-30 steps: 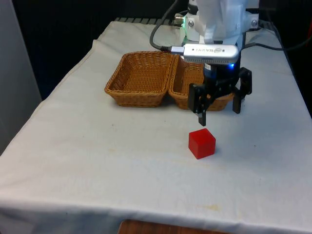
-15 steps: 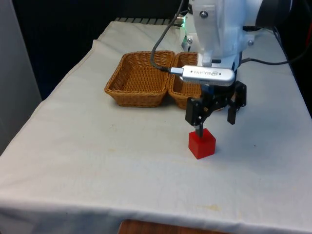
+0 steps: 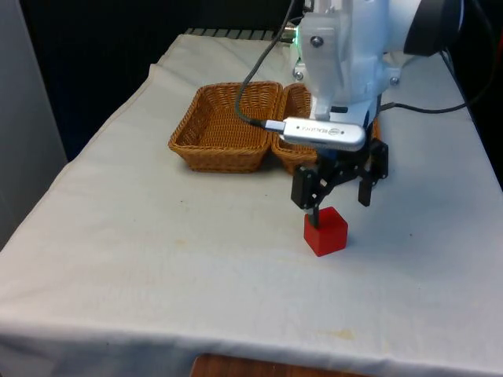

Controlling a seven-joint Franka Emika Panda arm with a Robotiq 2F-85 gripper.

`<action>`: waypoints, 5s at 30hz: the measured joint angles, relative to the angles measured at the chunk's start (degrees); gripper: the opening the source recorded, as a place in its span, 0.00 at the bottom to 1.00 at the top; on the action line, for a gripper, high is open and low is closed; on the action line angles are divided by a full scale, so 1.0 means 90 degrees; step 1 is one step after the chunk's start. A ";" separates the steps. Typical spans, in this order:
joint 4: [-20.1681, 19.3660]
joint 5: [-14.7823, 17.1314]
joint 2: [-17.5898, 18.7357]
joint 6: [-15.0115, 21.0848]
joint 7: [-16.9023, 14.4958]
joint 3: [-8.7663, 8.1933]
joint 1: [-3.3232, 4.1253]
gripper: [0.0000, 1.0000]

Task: Pick up the red cube and place it into the right basket.

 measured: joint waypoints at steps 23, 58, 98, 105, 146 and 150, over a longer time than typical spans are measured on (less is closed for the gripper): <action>0.0446 0.0045 0.0465 0.0000 -0.0146 -0.0038 -0.0229 1.00; 0.0382 0.0057 0.0337 -0.0140 -0.0127 -0.0045 -0.0229 0.02; -0.0439 0.0038 -0.1031 -0.0732 0.0961 -0.0108 -0.0140 0.02; -0.0592 0.0006 -0.1210 -0.0764 0.1140 -0.0108 -0.0127 0.02; -0.2878 -0.0910 -0.3069 -0.0509 0.1451 -0.0178 -0.0006 0.02; -0.2986 -0.1057 -0.3151 -0.0490 0.1585 -0.0178 -0.0006 0.02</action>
